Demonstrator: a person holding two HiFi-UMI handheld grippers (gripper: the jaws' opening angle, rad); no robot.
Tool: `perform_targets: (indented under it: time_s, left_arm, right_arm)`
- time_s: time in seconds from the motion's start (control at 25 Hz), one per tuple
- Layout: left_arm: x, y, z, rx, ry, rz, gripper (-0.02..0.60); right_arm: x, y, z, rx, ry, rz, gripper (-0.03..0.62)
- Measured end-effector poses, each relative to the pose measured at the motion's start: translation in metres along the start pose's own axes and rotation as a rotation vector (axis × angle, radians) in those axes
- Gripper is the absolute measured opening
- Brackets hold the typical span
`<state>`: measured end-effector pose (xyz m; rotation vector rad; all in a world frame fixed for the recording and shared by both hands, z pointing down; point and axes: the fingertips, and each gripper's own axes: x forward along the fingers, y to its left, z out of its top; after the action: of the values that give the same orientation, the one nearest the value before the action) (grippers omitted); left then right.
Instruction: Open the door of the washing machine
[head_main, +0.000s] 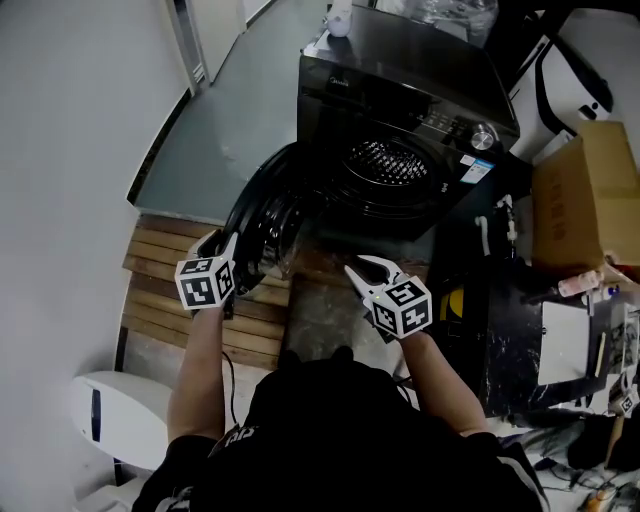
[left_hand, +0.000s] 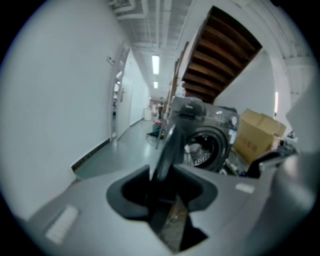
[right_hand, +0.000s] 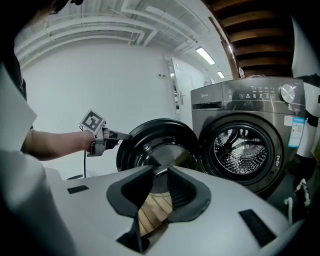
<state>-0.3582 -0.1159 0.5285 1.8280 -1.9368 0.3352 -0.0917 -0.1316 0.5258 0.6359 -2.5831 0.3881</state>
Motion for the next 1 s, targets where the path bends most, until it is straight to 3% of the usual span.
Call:
perform_targets:
  time_s: [0.28,0.48,0.76,1.0]
  left_arm:
    - [-0.003,0.004,0.011,0.048,-0.038,0.013,0.163]
    - [-0.017,-0.033,0.054,0.105,-0.158,0.012,0.183]
    - [-0.012,-0.149,0.109,0.126,-0.304,-0.195,0.179]
    - [0.006,-0.231,0.114,0.134,-0.278,-0.385,0.162]
  right_arm:
    - [-0.008,-0.007,-0.005,0.020,0.005,-0.031,0.077]
    - [-0.025,-0.023,0.003,0.015,-0.032,-0.050,0.074]
    - [-0.071,-0.076,0.015,0.029,-0.110,-0.104,0.044]
    - [-0.116,-0.116,0.027,0.043,-0.192,-0.142,0.021]
